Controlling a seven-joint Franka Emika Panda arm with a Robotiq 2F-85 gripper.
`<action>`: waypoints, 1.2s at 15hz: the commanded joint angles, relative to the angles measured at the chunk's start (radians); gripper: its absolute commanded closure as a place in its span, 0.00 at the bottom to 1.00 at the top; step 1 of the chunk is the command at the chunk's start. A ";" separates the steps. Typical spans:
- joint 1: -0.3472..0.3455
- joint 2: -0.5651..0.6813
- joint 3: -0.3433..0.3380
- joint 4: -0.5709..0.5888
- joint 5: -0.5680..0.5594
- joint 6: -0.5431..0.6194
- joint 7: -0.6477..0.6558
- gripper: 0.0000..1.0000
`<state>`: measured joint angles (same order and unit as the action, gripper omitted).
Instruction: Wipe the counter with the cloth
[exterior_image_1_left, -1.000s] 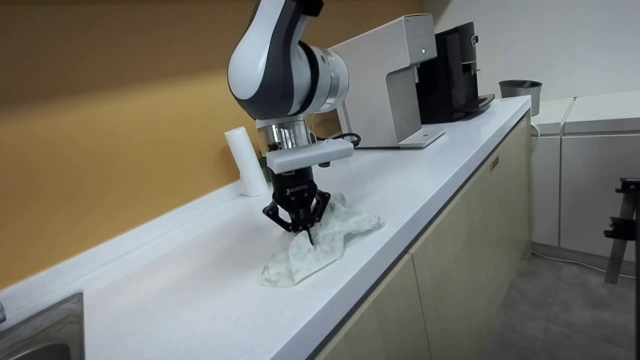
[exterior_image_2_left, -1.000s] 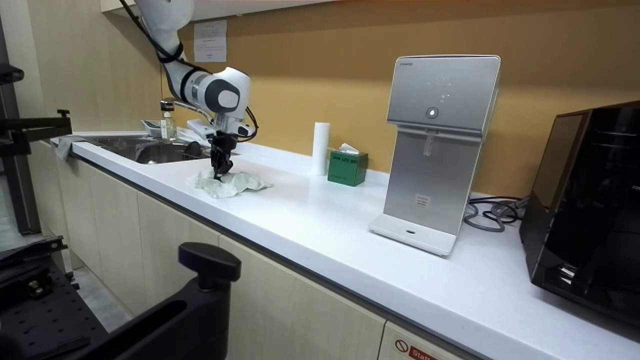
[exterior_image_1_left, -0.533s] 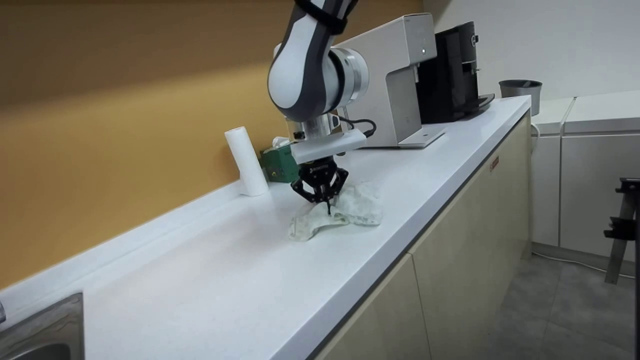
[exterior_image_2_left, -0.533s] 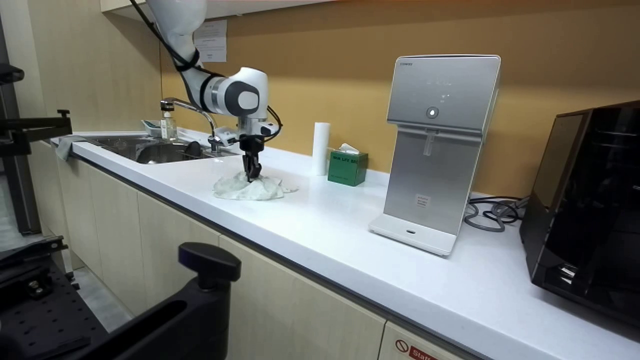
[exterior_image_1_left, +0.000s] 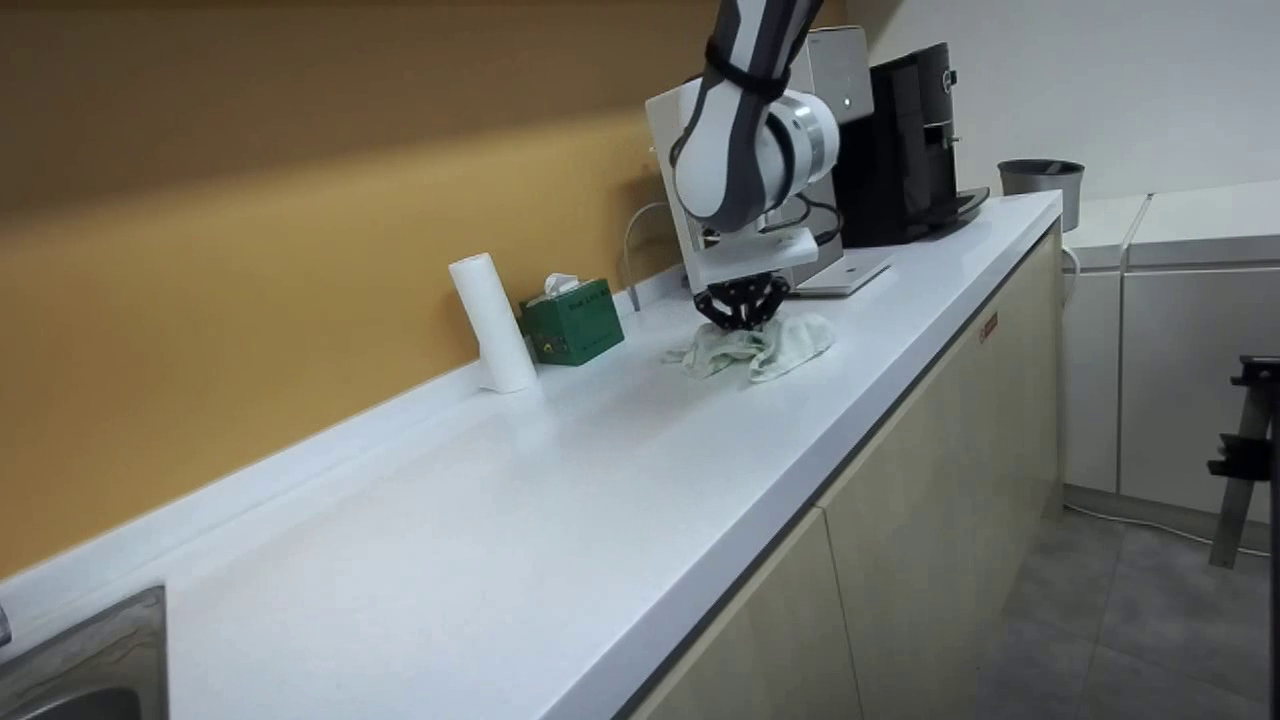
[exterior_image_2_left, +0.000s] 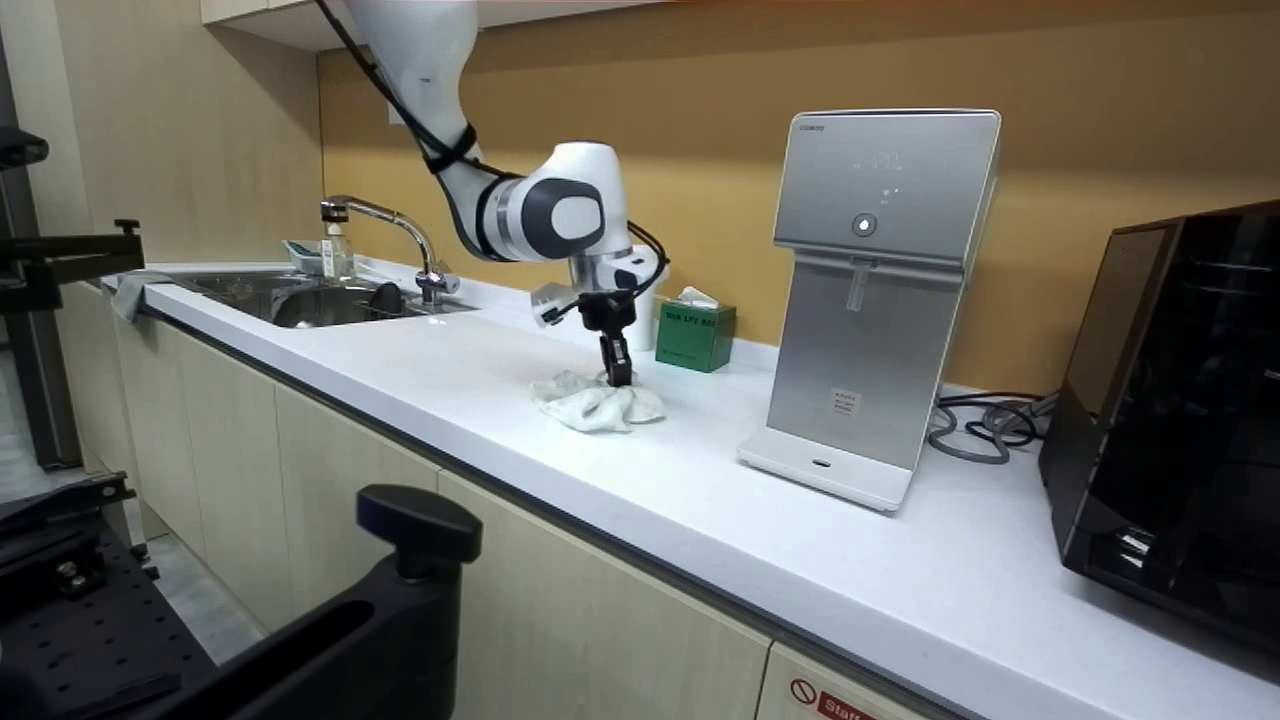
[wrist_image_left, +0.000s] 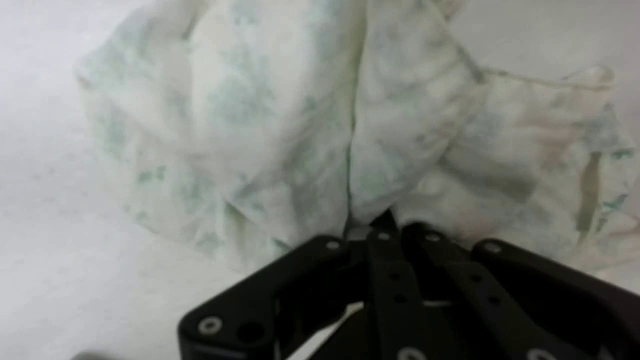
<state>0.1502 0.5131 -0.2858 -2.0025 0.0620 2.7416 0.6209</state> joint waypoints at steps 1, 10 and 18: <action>-0.025 0.038 -0.097 -0.104 -0.027 0.120 0.095 0.99; 0.020 0.102 -0.142 -0.100 0.037 0.108 0.235 0.99; -0.051 0.085 0.026 -0.028 0.052 0.028 0.153 0.99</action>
<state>0.1239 0.5132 -0.3654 -2.0470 0.0763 2.8061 0.7773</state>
